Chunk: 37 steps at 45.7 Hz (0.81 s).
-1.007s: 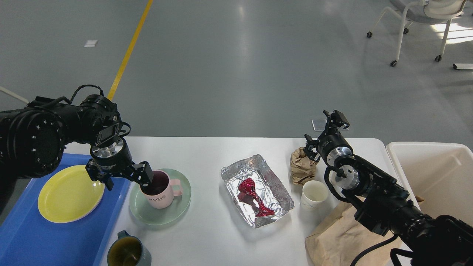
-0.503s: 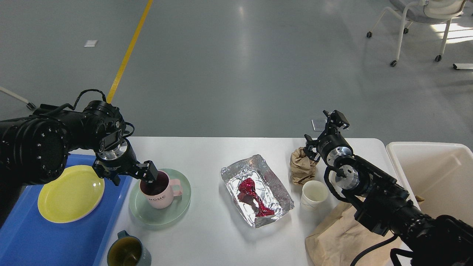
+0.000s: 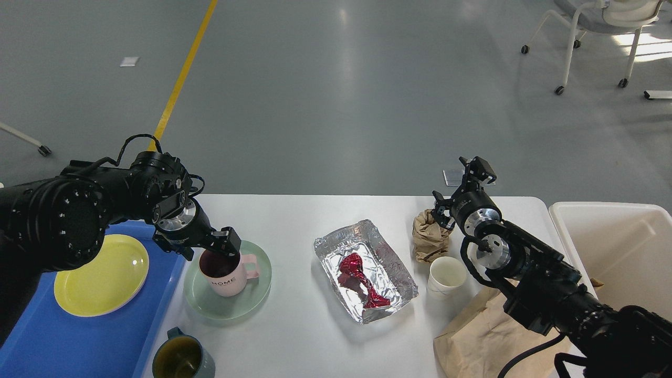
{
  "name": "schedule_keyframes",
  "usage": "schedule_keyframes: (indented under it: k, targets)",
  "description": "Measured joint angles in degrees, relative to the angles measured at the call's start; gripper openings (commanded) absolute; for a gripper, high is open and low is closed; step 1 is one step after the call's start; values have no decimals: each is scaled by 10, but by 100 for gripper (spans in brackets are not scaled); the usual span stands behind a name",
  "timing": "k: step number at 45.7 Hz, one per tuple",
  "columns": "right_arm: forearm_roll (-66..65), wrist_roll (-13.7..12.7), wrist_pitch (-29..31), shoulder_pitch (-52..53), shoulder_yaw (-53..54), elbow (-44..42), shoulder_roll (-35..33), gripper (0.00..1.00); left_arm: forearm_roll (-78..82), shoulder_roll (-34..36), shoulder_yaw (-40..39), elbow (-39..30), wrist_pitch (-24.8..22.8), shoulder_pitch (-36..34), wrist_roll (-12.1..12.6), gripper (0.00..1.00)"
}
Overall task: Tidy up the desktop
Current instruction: 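Lower the left gripper onto the pink mug and grasp it, then lift the pink mug off the green saucer and carry it onto the blue tray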
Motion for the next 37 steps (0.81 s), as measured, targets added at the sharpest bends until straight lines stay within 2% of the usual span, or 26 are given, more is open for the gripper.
schedule_keyframes:
  k: [28,31,35,37]
  targets:
    - [0,0,0,0,0,0,0,100,-1,-1,0,-3,-3,16,-1,40]
    - [0,0,0,0,0,0,0,100,-1,-1,0,-3,-3,17,-1,32]
    - [0,0,0,0,0,0,0,100,-1,-1,0,-3,-11,17,-1,9]
    - [0,0,0,0,0,0,0,100,-1,-1,2,-3,-25,17,-1,2]
